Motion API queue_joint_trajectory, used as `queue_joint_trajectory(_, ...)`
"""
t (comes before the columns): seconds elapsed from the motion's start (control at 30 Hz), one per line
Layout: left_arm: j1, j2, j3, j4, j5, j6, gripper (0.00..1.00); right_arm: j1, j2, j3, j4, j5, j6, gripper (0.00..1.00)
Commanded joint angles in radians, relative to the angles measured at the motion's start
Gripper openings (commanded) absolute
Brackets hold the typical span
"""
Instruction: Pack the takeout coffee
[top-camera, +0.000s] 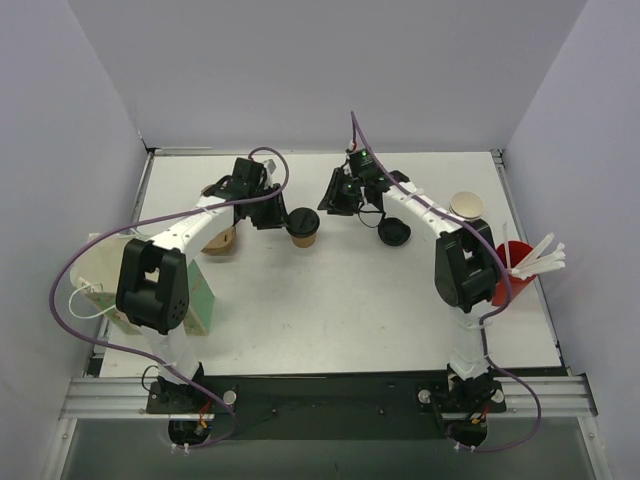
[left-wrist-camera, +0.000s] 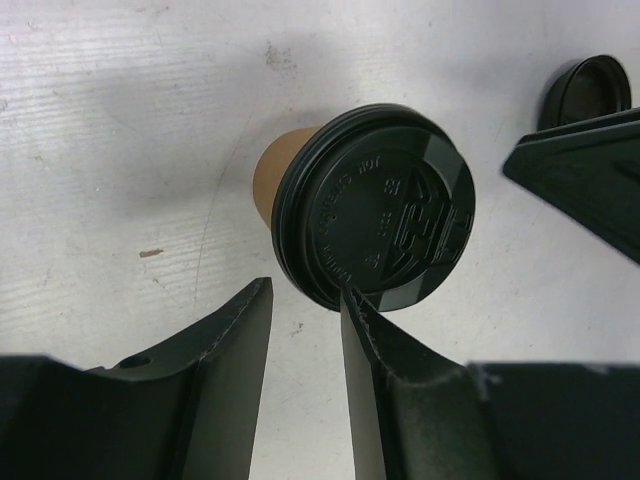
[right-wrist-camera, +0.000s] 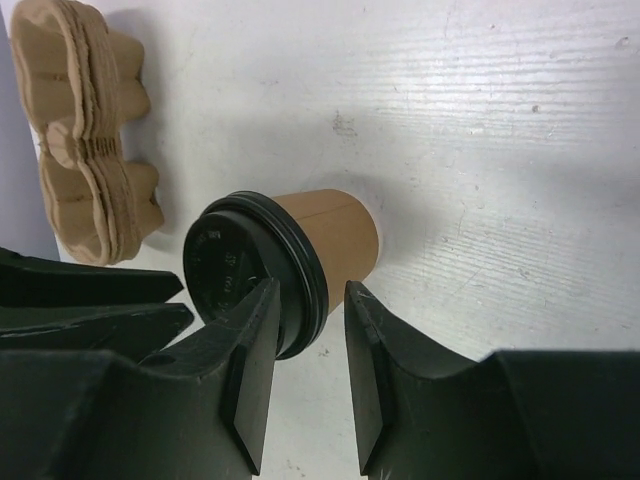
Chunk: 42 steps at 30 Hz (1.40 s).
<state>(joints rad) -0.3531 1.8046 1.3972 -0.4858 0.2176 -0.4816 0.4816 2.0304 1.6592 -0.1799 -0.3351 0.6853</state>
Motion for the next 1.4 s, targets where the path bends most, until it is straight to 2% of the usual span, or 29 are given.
queue_joint_trajectory(0.0,0.009,-0.064,0.022,0.096,0.023,-0.031,0.44,0.014,0.031,0.051,-0.024,-0.019,-0.032,0.29)
queue_joint_trajectory(0.4,0.008,-0.001,0.074,0.090,0.035,-0.040,0.43,0.035,0.019,0.080,-0.055,0.050,-0.052,0.28)
queue_joint_trajectory(0.6,0.005,0.030,0.101,0.059,0.029,-0.037,0.40,0.041,0.040,0.109,-0.070,0.030,-0.058,0.28)
queue_joint_trajectory(1.37,-0.003,0.033,0.086,0.041,-0.003,-0.028,0.39,0.077,0.093,0.136,-0.102,0.028,-0.066,0.27)
